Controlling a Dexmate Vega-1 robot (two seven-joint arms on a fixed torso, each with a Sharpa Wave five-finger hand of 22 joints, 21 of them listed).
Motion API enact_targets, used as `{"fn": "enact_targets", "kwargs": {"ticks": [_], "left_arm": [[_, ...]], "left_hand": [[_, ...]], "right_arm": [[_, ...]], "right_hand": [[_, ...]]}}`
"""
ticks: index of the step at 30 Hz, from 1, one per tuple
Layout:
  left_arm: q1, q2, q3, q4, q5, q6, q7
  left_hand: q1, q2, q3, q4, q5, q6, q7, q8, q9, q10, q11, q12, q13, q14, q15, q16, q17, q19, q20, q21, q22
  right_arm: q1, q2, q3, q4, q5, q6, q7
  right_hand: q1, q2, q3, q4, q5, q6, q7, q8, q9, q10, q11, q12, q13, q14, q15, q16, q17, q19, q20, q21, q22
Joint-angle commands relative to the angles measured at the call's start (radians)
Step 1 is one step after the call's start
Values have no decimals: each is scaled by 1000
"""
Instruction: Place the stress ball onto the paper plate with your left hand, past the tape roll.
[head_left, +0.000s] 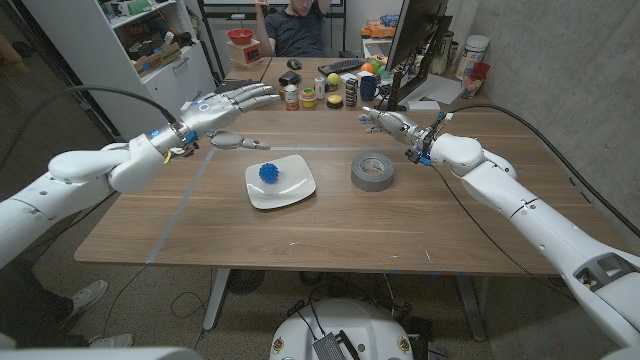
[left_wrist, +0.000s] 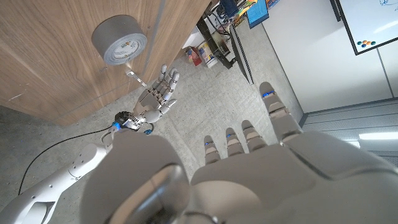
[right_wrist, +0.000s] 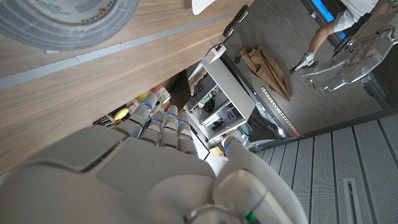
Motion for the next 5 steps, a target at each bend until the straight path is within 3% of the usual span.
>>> {"fn": "enact_targets", "kwargs": {"ticks": [1, 5], "left_arm": [[43, 0, -52, -27, -1, -7, 14], [49, -4, -60, -28, 1, -9, 13]], "left_hand": [[-37, 7, -21, 2, 9, -6, -3, 4, 2, -12, 0, 8, 2, -15, 9, 0, 2, -10, 1, 8, 5], [-52, 11, -27, 3, 9, -7, -4, 4, 2, -14, 0, 9, 1, -19, 10, 0, 2, -15, 1, 9, 6]], "right_arm": [[-6, -3, 0, -8, 0, -1, -5], [-10, -5, 0, -11, 1, 0, -5]], "right_hand": [[-6, 32, -5, 0, 7, 4, 4, 0, 5, 10, -2, -1, 3, 3, -1, -1, 3, 8, -27, -3, 5], [-6, 32, -5, 0, 7, 5, 4, 0, 5, 10, -3, -2, 3, 3, -1, -1, 3, 8, -26, -4, 5]]}}
